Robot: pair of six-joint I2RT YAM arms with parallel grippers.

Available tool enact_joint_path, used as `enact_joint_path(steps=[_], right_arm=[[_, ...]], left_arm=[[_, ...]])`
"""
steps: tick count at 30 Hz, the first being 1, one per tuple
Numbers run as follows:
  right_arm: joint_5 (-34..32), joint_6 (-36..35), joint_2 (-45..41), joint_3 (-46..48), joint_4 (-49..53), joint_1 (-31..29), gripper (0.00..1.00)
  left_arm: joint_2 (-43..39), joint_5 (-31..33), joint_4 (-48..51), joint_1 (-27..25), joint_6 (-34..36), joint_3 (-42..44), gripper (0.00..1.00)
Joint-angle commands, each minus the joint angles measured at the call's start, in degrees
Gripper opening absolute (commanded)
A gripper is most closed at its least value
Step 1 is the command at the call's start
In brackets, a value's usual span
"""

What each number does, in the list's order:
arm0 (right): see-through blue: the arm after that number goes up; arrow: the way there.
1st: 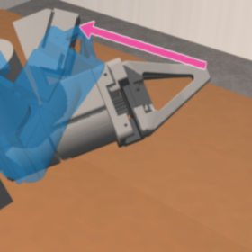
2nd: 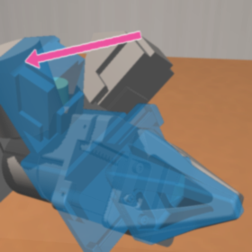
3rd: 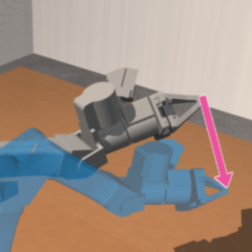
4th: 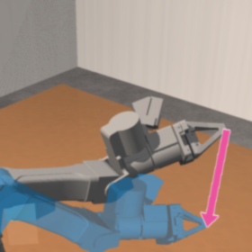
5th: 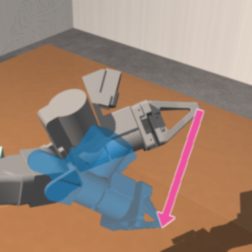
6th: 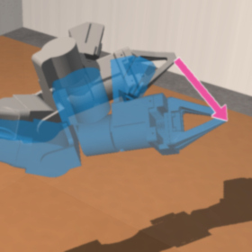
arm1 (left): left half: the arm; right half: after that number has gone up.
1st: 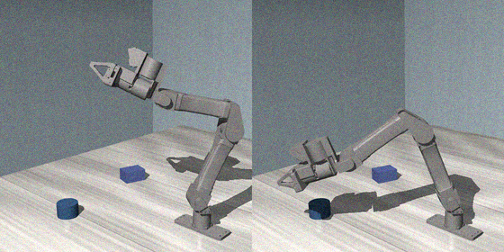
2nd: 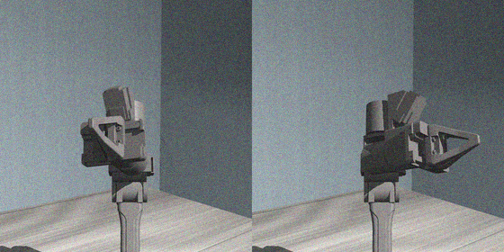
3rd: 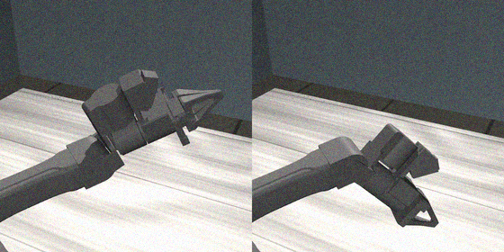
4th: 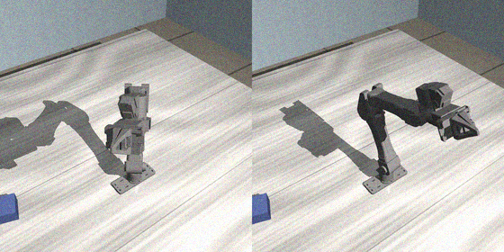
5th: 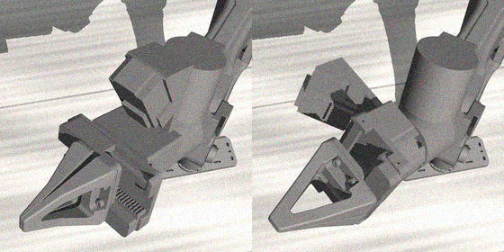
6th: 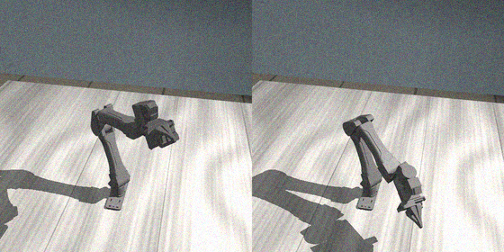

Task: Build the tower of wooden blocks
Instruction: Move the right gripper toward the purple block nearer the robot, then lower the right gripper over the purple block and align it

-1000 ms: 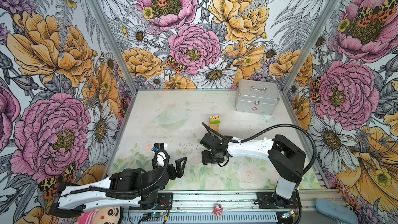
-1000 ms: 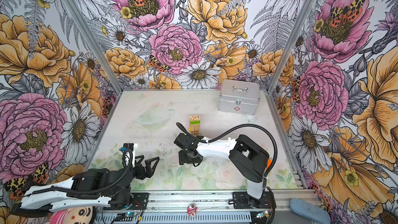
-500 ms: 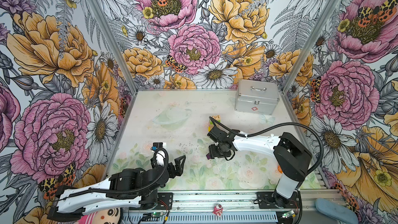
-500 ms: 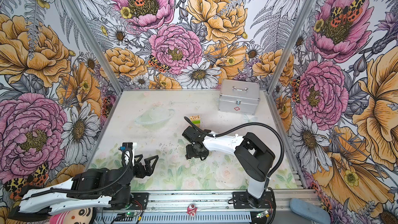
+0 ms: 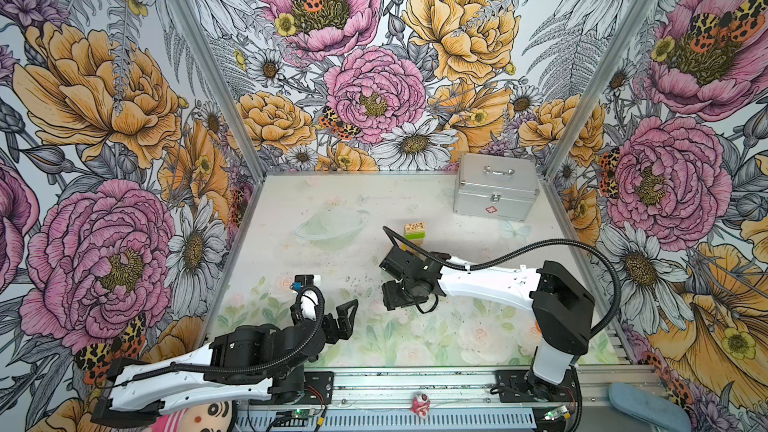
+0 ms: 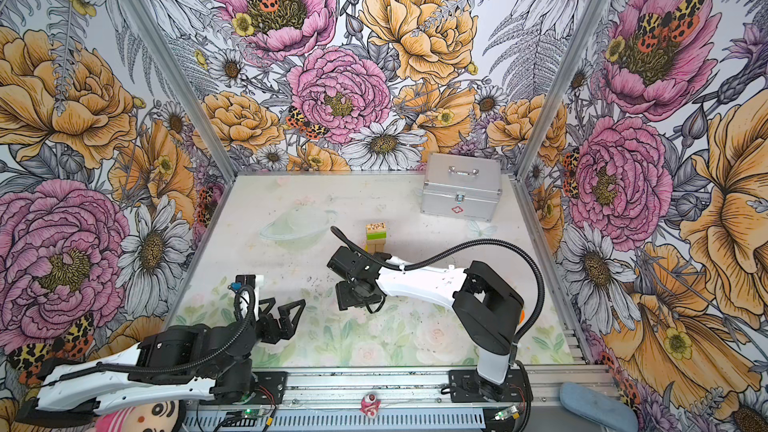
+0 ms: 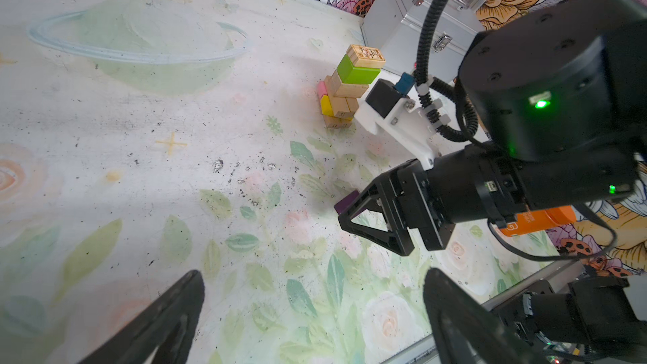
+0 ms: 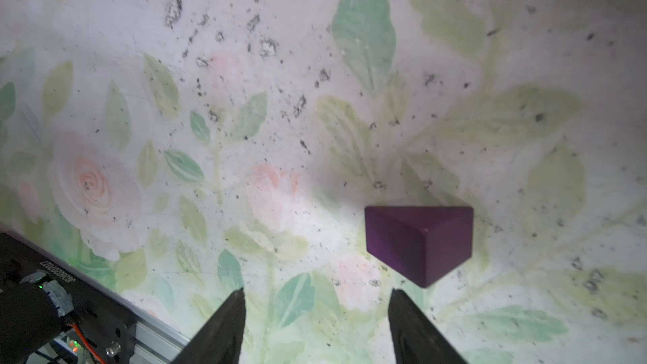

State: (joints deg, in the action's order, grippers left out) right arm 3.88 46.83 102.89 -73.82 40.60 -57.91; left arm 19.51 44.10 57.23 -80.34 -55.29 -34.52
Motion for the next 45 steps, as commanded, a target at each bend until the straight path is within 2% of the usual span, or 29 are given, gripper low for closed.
enact_joint_path(steps=[1, 8, 13, 21, 33, 36, 45], right_arm=[[-3.23, -0.90, 2.70, -3.92, 1.62, 0.52, 0.67], [-2.66, -2.95, 8.61, -9.09, 2.55, 2.19, 0.67], [-2.19, -3.78, 10.50, -9.02, 2.56, 3.79, 0.66], [-2.21, -4.46, 7.49, -5.31, 2.64, 5.81, 0.66], [-2.37, -2.46, 4.26, -1.01, 2.93, 5.36, 0.65], [-2.91, -2.19, 3.56, -0.17, 2.99, 5.04, 0.68], [-6.10, -3.70, 6.31, -3.61, 6.86, 3.47, 0.69]], left_arm=[[-1.45, -1.38, 0.51, 0.45, 1.20, -0.64, 0.99], [-2.87, -1.30, 0.51, 0.46, 1.41, -0.15, 0.99], [-3.20, -1.38, 0.51, 0.47, 1.56, 0.06, 0.99], [-3.23, -0.94, 0.56, 0.44, 1.24, 0.16, 0.99], [-3.19, -1.03, 0.51, 0.51, 0.78, 0.42, 0.99], [-3.26, -0.94, 0.51, 0.58, 0.88, 0.51, 0.99], [-4.37, -1.38, 0.51, 0.53, 0.80, 0.94, 0.99]])
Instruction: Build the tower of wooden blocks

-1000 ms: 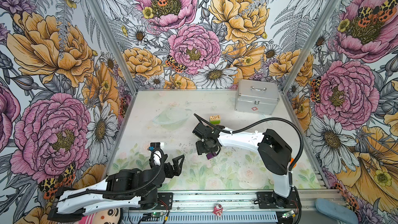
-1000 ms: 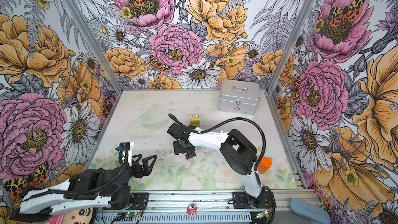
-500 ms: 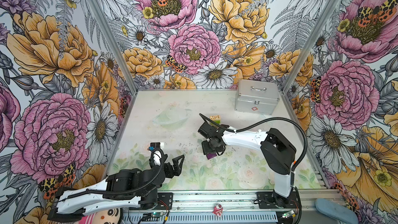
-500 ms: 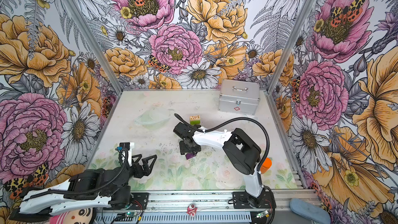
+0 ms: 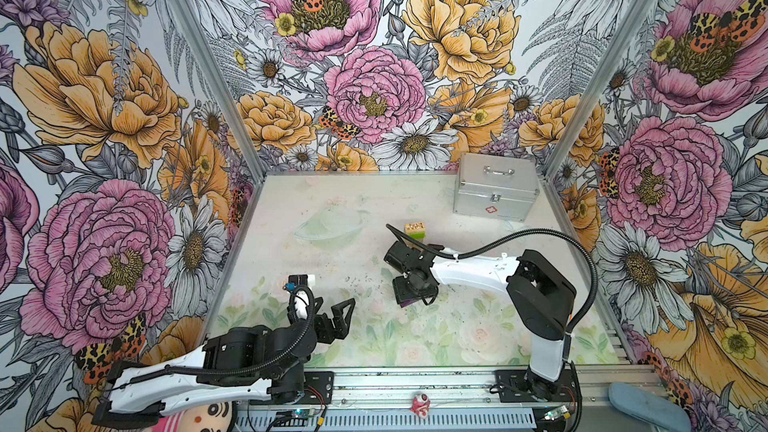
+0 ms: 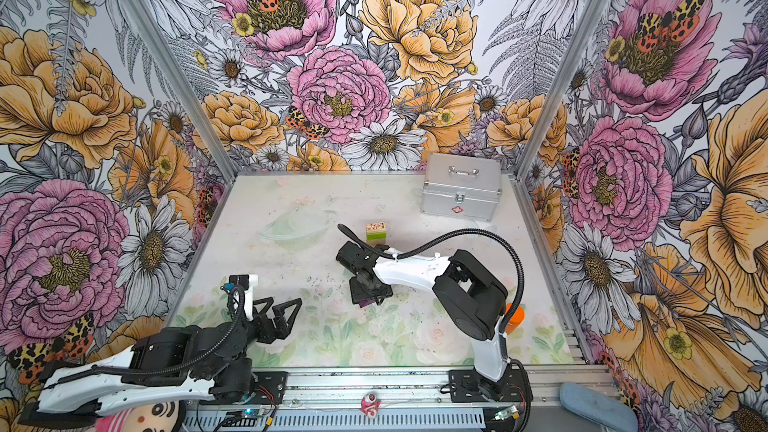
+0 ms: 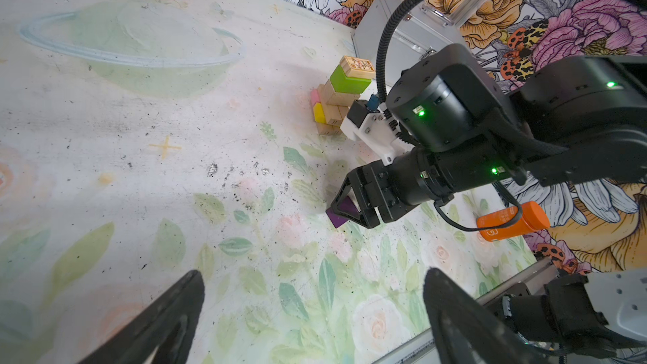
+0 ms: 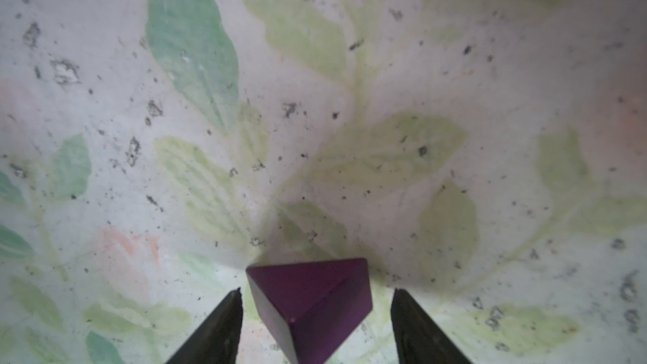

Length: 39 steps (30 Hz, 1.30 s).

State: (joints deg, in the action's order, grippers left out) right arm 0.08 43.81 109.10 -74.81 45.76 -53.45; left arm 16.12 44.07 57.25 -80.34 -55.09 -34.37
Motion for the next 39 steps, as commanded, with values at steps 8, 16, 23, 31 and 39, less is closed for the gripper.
enact_joint_path(steps=[8, 16, 23, 31, 39], right_arm=[[-3.33, -1.09, 3.46, -4.72, 3.55, -1.80, 0.67], [-3.92, -1.36, 4.93, -4.90, 4.48, -1.41, 0.66], [-4.35, -1.70, 5.50, -5.09, 4.97, -0.71, 0.56], [-4.73, -1.98, 4.56, -3.87, 4.88, 0.40, 0.50], [-5.35, -1.93, 1.76, -2.03, 5.22, 1.74, 0.48]], left_arm=[[-1.28, -1.27, 0.49, 0.46, 0.85, 0.75, 0.99], [-1.27, -0.92, 0.56, 0.54, 1.11, 0.44, 0.99], [-1.22, -0.74, 0.51, 0.53, 1.23, 0.18, 0.99], [-0.94, -0.74, 0.58, 0.53, 1.11, 0.09, 0.99], [-0.76, -0.57, 0.49, 0.54, 1.13, -0.09, 0.99]])
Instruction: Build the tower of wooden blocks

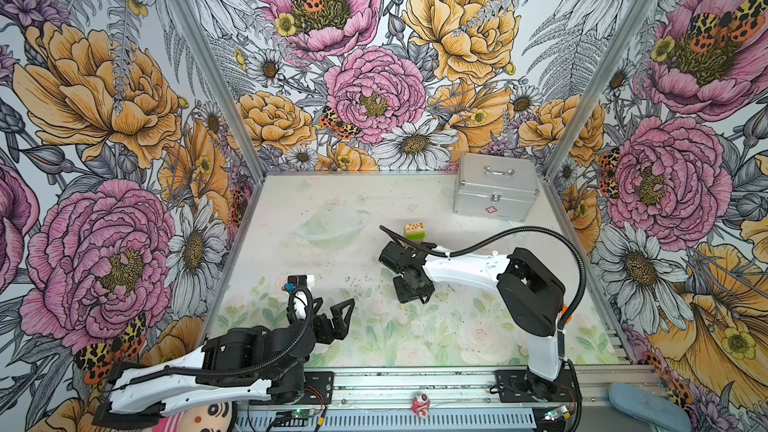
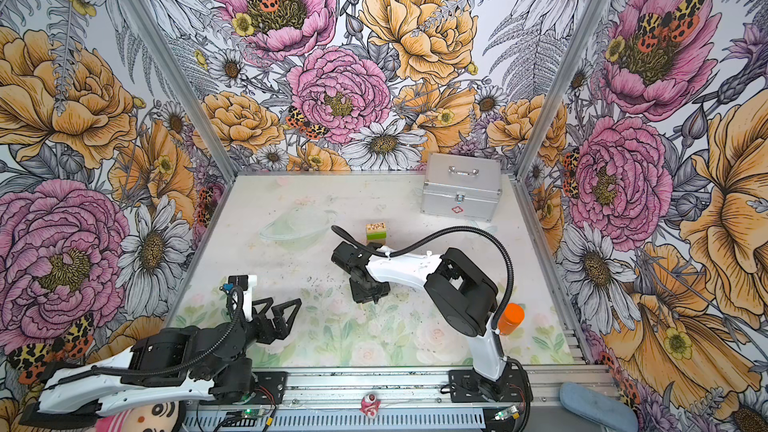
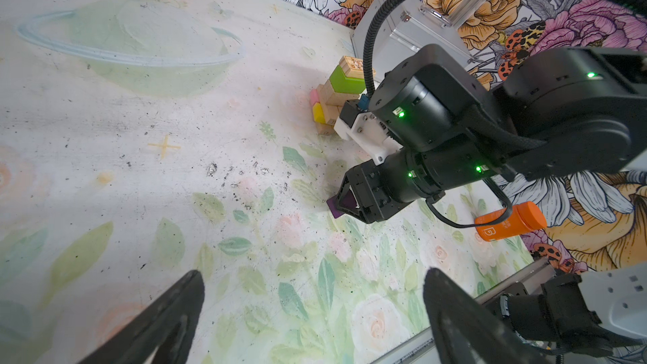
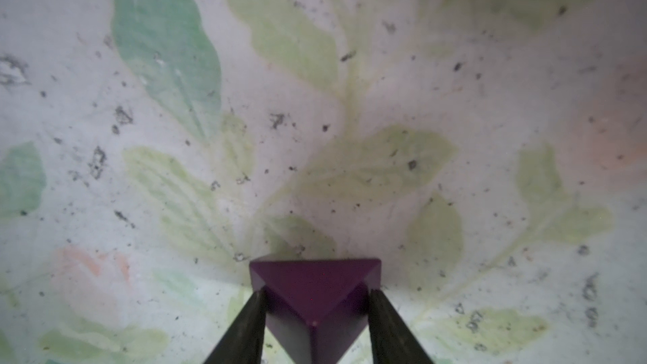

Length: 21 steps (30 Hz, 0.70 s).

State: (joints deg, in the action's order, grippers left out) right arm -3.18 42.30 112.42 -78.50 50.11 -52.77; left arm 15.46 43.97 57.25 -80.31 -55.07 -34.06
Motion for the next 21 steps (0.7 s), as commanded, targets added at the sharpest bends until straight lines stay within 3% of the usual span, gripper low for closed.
enact_joint_path(steps=[1, 11, 21], right_arm=[[-2.22, -0.25, -1.74, 2.08, 0.87, 1.30, 0.48], [-1.10, 0.34, -6.31, 6.92, 0.69, 2.95, 0.49], [-0.46, -12.69, -14.73, 6.97, 3.76, 4.08, 0.57]], left_arm=[[-0.11, -0.36, 0.49, 0.56, 1.02, -0.39, 0.99], [0.02, 0.06, 0.49, 0.64, 1.30, -0.57, 0.99], [0.36, 1.01, 0.49, 0.60, 0.88, -0.81, 0.99]])
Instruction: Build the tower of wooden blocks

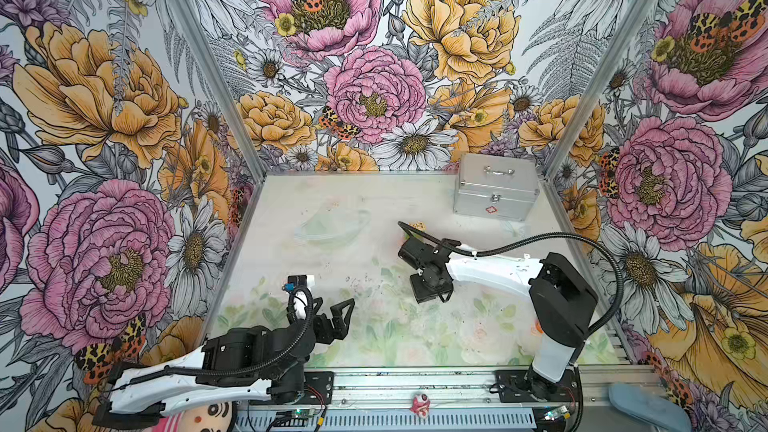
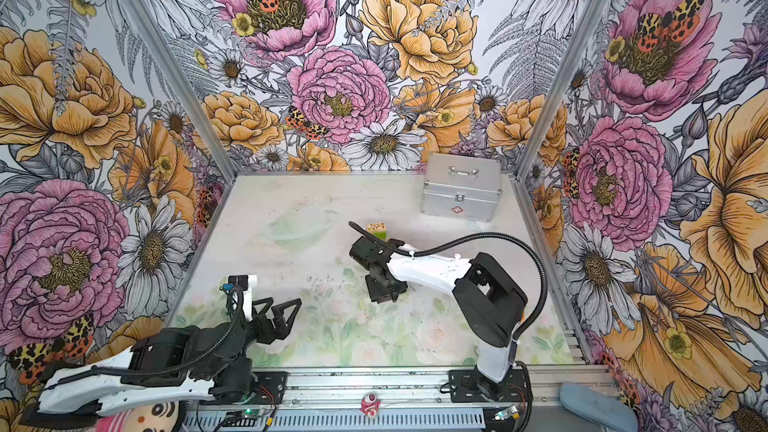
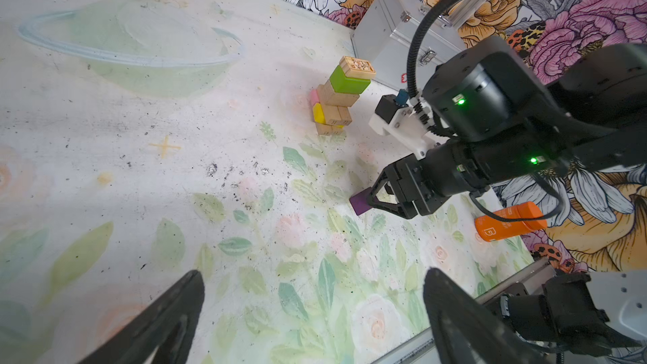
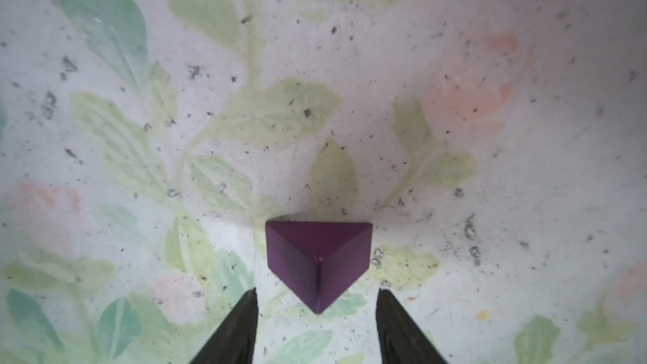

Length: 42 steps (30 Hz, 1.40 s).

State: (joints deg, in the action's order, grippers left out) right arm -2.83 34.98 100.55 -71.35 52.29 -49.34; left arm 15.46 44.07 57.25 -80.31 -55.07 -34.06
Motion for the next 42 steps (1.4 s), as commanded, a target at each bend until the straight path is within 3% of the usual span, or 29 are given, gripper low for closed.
enact_joint_path(steps=[1, 8, 15, 30, 42], right_arm=[[-1.13, -7.18, -3.34, -0.06, 1.87, 0.65, 0.57], [-4.53, -22.51, -3.24, 2.86, 3.53, -0.34, 0.59], [-4.81, -25.83, -1.11, 1.26, 1.76, -1.74, 0.66], [-11.38, -28.30, 8.41, -2.38, 3.19, -3.04, 0.67], [-9.15, -32.01, 12.46, -7.43, 2.99, -3.13, 0.65]], left_arm=[[0.57, 1.08, 0.49, 0.60, 0.85, -0.98, 0.99], [3.10, 2.05, 0.40, 0.68, 0.31, -2.13, 0.99], [5.79, 2.53, 0.35, 0.72, 1.03, -3.81, 0.99], [2.06, 2.51, 0.45, 0.99, 3.67, -4.47, 0.99], [1.50, 2.74, 0.57, 1.73, 5.47, -5.29, 0.99]])
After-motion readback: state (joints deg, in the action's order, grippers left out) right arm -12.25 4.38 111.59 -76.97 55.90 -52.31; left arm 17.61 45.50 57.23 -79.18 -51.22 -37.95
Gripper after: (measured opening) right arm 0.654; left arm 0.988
